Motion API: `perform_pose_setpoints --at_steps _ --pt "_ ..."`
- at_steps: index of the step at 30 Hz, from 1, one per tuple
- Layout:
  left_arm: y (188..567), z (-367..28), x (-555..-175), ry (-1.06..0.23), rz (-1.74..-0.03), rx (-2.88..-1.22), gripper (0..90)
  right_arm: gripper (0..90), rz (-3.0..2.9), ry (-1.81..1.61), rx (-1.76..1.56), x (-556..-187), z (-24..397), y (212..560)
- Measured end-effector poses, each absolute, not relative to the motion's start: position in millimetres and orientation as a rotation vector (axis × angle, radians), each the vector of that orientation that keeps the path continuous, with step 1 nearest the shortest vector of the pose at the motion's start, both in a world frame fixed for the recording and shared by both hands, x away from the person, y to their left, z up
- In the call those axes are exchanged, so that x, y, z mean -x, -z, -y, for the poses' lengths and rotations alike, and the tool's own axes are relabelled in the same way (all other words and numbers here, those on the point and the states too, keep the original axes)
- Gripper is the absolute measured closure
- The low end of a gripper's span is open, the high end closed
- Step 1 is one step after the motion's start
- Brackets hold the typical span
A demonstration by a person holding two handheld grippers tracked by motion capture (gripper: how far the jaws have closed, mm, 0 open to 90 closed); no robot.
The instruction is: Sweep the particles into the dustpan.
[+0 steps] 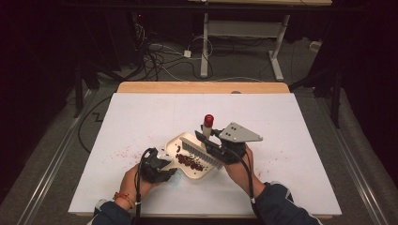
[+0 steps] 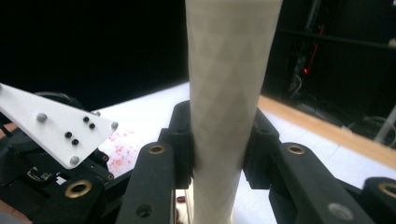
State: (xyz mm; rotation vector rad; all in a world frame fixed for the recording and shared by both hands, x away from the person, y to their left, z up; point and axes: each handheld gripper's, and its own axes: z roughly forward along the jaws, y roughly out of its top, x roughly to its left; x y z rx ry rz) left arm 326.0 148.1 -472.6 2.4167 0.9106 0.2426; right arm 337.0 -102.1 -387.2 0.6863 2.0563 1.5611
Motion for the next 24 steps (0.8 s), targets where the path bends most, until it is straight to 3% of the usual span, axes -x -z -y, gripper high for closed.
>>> perform_pose_setpoints --at_steps 15,24 --pt "475.0 -159.1 -321.4 -0.232 -0.901 -2.435 63.4 69.8 -1.936 -1.443 -0.759 -359.8 139.5 382.3" --pt "473.8 -158.4 -320.5 -0.232 -0.903 -2.428 63.4 69.8 -1.960 -1.337 -0.749 -367.4 120.1 406.8"
